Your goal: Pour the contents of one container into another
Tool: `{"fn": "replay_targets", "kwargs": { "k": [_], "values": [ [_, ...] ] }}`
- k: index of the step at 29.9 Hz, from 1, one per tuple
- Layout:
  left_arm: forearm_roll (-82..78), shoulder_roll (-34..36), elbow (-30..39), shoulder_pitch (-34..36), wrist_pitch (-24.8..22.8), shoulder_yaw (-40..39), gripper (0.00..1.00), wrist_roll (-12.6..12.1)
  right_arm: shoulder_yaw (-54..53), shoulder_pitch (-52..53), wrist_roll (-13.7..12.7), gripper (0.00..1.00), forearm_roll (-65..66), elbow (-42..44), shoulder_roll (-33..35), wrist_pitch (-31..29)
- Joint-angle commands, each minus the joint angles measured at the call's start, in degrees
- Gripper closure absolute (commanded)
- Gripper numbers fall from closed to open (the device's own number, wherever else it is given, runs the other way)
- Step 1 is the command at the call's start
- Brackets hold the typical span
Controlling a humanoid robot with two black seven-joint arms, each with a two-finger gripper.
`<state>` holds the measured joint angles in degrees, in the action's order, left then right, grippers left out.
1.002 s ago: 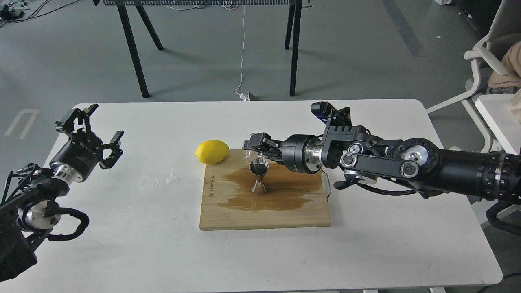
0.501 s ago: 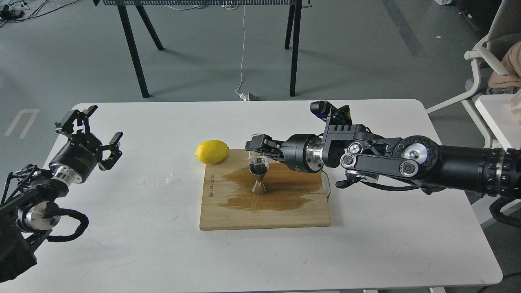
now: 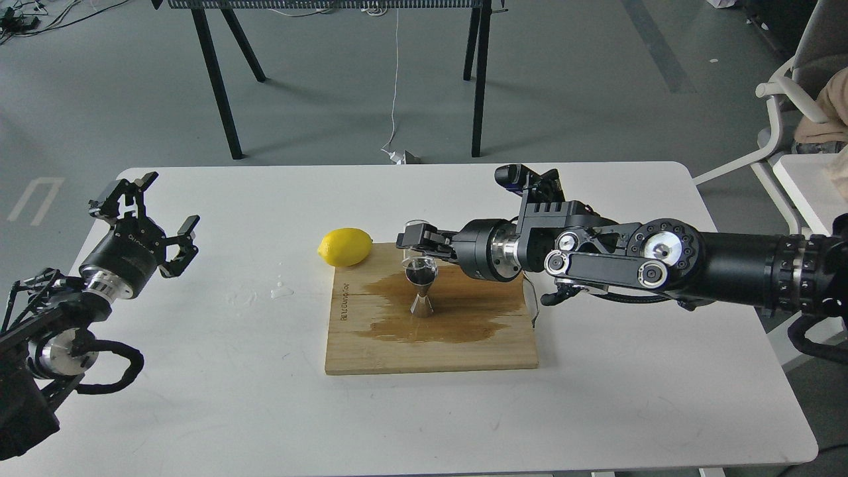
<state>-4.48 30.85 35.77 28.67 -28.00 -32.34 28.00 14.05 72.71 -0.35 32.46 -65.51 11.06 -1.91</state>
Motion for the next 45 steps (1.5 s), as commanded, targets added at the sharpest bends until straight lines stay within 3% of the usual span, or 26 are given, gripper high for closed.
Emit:
{"fn": "replay_targets", "kwargs": {
  "k": [1, 16, 24, 28, 33, 38, 45],
  "values": [
    [0.00, 0.00, 0.00, -0.02, 0.00, 0.00, 0.06, 0.00, 0.02, 0.24, 0.00, 0.63, -0.12, 0.47, -0.60, -0.02],
    [0.00, 0.00, 0.00, -0.02, 0.00, 0.09, 0.06, 0.00, -3.06, -1.25, 0.09, 0.63, -1.17, -0.23, 1.50, 0.59],
    [0.00, 0.00, 0.00, -0.02, 0.00, 0.09, 0.06, 0.00, -13.85, -4.85, 0.79, 0.63, -5.38, -3.92, 9.14, 0.42],
    [0.00, 0.00, 0.00, -0.02, 0.00, 0.09, 0.06, 0.00, -27.45, -14.84, 2.02, 0.63, -8.29, -7.26, 14.24, -0.11],
    [0.00, -0.09, 0.00, -0.02, 0.00, 0.09, 0.06, 0.00, -48.19, -33.38, 3.34, 0.63, -9.26, -9.81, 15.04, -4.05],
    [-0.09, -0.09, 0.00, -0.02, 0.00, 0.18, 0.06, 0.00, -65.43, -49.39, 5.79, 0.64, -12.85, -10.43, 12.24, -10.20],
    [-0.09, -0.09, 0.00, 0.07, 0.00, 0.35, 0.06, 0.00, -77.84, -61.27, 8.17, 0.64, -23.57, -7.97, 6.61, -16.72]
  ]
}}
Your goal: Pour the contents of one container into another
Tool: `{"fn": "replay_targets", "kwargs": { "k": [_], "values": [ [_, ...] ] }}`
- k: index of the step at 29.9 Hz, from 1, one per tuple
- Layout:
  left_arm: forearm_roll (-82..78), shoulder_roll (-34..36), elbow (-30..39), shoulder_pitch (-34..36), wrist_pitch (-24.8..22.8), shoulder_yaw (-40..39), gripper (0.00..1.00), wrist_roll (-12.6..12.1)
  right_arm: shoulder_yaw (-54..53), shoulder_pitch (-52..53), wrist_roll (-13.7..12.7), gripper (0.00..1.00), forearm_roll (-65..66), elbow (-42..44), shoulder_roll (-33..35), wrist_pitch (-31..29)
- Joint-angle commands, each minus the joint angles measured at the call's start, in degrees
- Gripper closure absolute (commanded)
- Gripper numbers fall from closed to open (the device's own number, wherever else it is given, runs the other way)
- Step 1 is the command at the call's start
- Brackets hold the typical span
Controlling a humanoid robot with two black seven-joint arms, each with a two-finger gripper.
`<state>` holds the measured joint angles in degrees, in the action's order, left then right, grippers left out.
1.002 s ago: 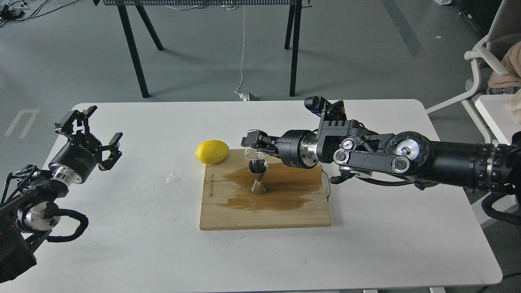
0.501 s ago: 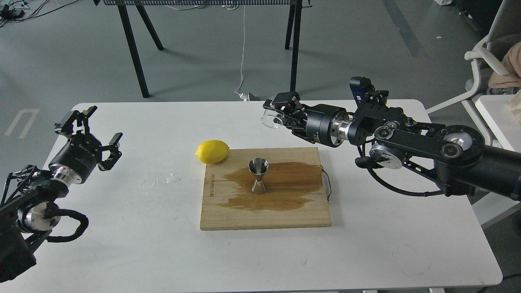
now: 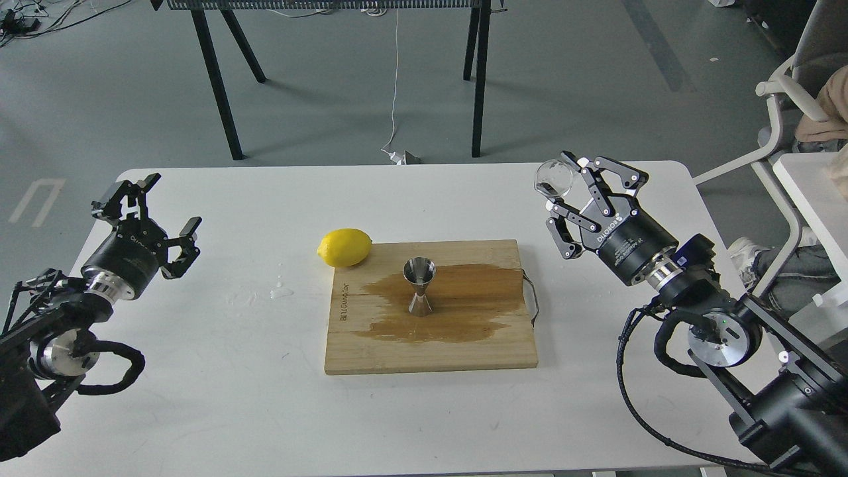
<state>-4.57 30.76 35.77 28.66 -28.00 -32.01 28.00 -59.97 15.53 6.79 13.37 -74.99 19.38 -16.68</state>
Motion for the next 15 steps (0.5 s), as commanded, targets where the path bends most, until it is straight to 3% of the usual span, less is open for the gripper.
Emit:
{"fn": "replay_targets", "kwargs": {
  "k": [1, 6, 15],
  "values": [
    [0.00, 0.00, 0.00, 0.08, 0.00, 0.02, 0.06, 0.00, -4.45, -4.80, 1.64, 0.64, -6.24, 2.12, -2.06, -2.38],
    [-0.09, -1.23, 0.00, 0.08, 0.00, 0.19, 0.06, 0.00, -5.68, -7.00, 3.05, 0.63, -19.85, 8.09, -2.85, -6.08],
    [-0.17, -1.23, 0.00, -0.01, 0.00, 0.19, 0.06, 0.00, -5.86, -7.35, 2.61, 0.63, -33.49, 18.72, -6.63, -6.08]
  ]
}}
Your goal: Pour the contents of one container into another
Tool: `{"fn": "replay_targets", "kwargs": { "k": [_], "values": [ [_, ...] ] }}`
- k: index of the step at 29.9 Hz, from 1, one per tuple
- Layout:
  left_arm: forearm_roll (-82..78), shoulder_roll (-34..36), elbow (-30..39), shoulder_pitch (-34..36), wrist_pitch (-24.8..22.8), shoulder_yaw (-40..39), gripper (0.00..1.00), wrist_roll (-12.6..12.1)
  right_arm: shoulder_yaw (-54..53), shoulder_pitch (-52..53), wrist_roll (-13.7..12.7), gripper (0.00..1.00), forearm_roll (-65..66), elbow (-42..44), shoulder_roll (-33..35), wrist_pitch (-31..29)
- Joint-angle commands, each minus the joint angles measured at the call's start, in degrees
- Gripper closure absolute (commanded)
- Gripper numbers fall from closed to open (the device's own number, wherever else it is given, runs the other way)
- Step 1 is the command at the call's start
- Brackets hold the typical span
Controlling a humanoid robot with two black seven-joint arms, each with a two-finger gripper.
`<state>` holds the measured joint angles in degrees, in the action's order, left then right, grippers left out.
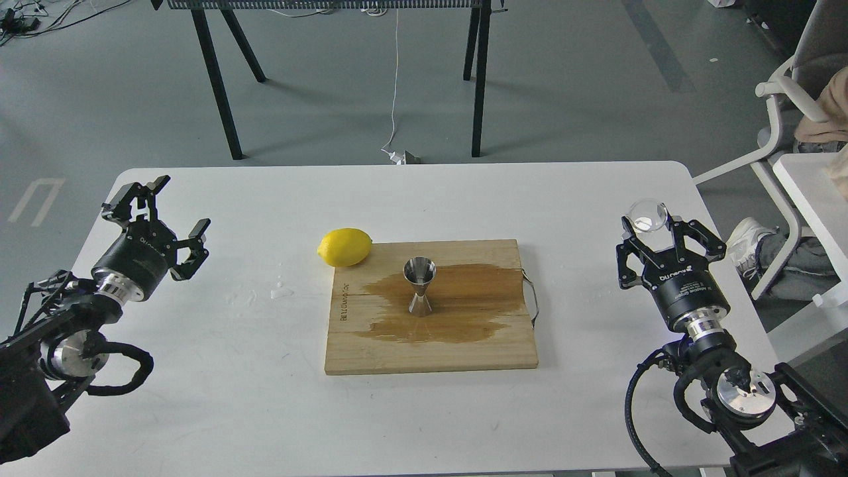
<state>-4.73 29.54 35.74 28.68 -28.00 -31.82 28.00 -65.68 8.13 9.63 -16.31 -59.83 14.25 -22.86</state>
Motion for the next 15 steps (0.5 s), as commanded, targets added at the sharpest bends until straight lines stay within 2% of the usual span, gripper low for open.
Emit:
{"fn": "replay_targets", "kwargs": {
  "k": [1, 7, 15],
  "values": [
    [-0.10, 0.00, -0.06, -0.03, 0.00, 0.00, 0.06, 0.00, -0.15, 0.04, -0.32, 0.63, -4.86, 4.89, -1.94, 0.09],
    [-0.11, 0.00, -0.06, -0.03, 0.00, 0.00, 0.06, 0.00, -0.15, 0.83, -0.58, 0.63, -6.10, 11.40, -5.98, 0.18],
    [-0.19, -0.71, -1.55, -0.03, 0.00, 0.09, 0.06, 0.00, -1.03, 1.35, -0.58, 0.63, -8.47, 15.27, -8.18, 0.27]
  ]
}}
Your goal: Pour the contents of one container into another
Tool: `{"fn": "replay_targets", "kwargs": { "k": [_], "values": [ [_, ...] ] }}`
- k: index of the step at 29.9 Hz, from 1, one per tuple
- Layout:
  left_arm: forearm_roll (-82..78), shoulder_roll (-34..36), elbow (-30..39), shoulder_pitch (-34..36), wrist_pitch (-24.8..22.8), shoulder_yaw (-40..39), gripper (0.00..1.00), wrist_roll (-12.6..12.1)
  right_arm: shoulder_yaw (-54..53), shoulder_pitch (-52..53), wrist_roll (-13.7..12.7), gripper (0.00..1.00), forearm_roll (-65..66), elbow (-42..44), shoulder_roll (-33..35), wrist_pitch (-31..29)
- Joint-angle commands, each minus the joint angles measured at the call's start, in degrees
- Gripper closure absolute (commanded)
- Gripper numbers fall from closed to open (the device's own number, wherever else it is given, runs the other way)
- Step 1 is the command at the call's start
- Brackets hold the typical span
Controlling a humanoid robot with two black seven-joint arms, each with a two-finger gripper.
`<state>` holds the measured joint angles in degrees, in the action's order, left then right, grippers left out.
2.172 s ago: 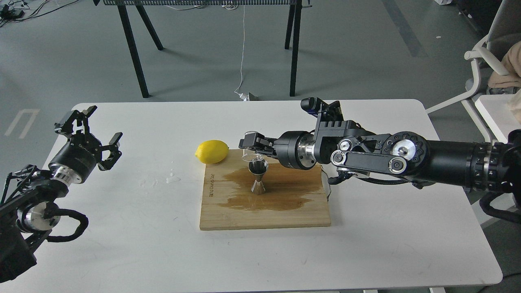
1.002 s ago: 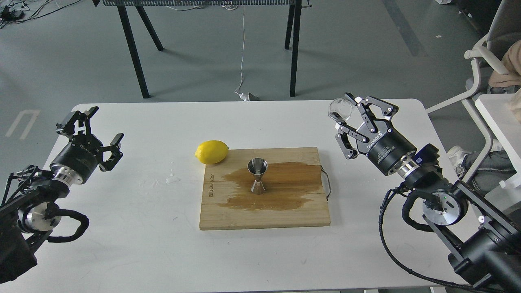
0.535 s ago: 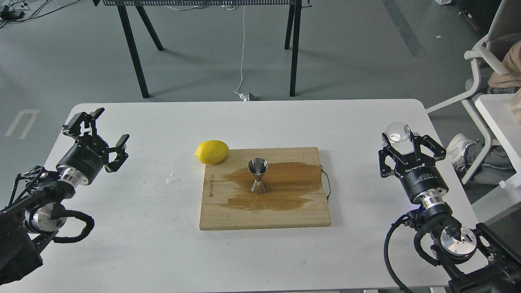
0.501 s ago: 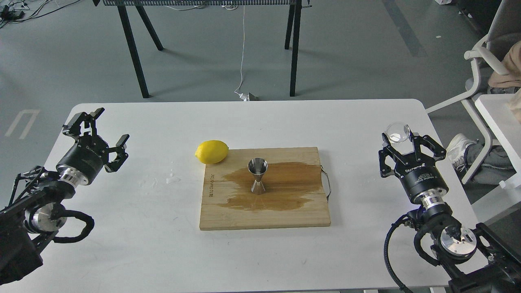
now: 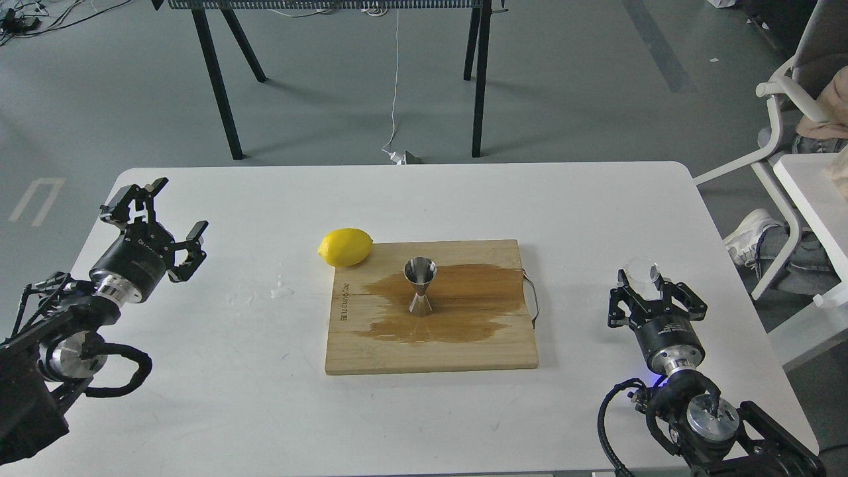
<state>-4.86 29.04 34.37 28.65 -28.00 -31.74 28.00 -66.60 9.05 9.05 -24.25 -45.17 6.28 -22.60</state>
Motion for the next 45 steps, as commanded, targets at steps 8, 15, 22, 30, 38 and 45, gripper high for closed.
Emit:
{"fn": "replay_targets", "kwargs": {
  "k": [8, 15, 22, 30, 38, 45],
  "values": [
    [-0.07, -0.30, -0.18, 0.09, 0.00, 0.01, 0.06, 0.00, -0.11, 1.23, -0.08, 0.62, -0.54, 2.02, -0.30, 0.10],
    [-0.07, -0.21, -0.18, 0.09, 0.00, 0.01, 0.06, 0.00, 0.86, 3.34, -0.17, 0.57, -0.45, 3.25, -0.22, 0.19],
    [-0.07, -0.21, -0.18, 0.09, 0.00, 0.01, 0.06, 0.00, 1.30, 4.22, -0.17, 0.50, -0.45, 3.86, -0.30, 0.54],
    [-0.07, -0.21, -0.18, 0.09, 0.00, 0.01, 0.06, 0.00, 2.18, 4.84, -0.17, 0.45, -0.27, 5.62, -1.27, 0.54],
    [-0.07, -0.30, -0.18, 0.09, 0.00, 0.01, 0.06, 0.00, 2.35, 4.84, -0.17, 0.44, -0.19, 5.62, -1.45, 0.54],
    [-0.07, -0.21, -0.18, 0.09, 0.00, 0.01, 0.06, 0.00, 2.97, 4.84, -0.17, 0.38, -0.19, 5.62, -1.45, 0.37]
  ]
}}
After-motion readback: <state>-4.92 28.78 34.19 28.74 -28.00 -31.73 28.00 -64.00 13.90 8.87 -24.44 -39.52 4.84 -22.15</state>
